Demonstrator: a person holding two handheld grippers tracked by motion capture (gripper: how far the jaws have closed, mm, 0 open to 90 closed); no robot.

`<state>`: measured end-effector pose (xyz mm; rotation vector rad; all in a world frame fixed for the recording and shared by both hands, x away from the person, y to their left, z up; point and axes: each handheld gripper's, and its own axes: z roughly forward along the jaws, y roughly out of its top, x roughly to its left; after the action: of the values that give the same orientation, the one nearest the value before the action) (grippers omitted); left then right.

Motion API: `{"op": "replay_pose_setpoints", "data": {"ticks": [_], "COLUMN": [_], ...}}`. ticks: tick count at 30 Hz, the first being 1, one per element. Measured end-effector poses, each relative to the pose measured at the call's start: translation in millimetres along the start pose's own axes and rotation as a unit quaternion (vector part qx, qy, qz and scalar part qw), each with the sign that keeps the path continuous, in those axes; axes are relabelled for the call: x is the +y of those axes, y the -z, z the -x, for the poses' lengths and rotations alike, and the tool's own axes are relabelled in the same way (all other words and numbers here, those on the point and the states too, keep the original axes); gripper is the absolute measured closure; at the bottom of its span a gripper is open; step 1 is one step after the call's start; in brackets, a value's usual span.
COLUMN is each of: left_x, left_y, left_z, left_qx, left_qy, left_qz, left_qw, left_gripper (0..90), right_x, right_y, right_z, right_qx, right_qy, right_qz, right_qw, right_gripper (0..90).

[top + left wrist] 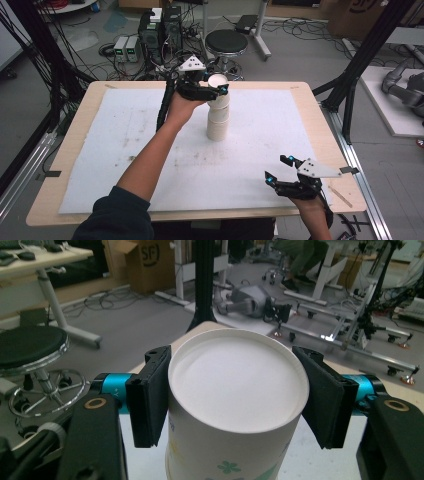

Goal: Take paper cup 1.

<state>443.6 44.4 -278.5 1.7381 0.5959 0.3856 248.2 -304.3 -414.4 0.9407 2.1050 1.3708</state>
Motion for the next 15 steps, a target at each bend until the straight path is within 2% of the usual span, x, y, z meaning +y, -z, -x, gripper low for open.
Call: {"op": "replay_pose_setpoints", "data": {"ticks": [2, 4, 6, 9, 12, 15], "left_x": [2.3, 6.1, 10.4, 12.7, 16.6, 18.0], "left_y": [2.4, 7.2, 16.0, 22.2, 37.3, 49.7], "left_z": [-0.1, 0.2, -1.1, -2.2, -5.2, -5.8], "left_qx": [0.001, 0.004, 0.003, 0.005, 0.002, 0.004], "left_qy": [-0.003, -0.004, 0.005, 0.005, 0.010, 0.006], "left_qz": [0.002, 0.013, 0.034, 0.042, 0.059, 0.063], "left_qw": [1.0000, 0.9999, 0.9994, 0.9991, 0.9982, 0.9980], "left_gripper": [35.5, 35.6, 35.6, 35.6, 35.6, 35.6], "right_x": [0.3, 0.3, 0.2, 0.2, 0.2, 0.3], "right_y": [-0.4, -1.1, -1.5, -2.0, -2.8, -3.6], "right_z": [-0.5, -1.1, -1.3, -1.5, -1.8, -2.5], "right_qx": [0.001, 0.002, 0.004, 0.004, 0.004, 0.006], "right_qy": [-0.001, -0.001, 0.000, -0.004, -0.003, -0.003], "right_qz": [-0.001, -0.002, -0.002, -0.003, -0.004, -0.005], "right_qw": [1.0000, 1.0000, 1.0000, 1.0000, 1.0000, 1.0000], "right_gripper": [20.4, 20.4, 20.4, 20.4, 20.4, 20.4]}}
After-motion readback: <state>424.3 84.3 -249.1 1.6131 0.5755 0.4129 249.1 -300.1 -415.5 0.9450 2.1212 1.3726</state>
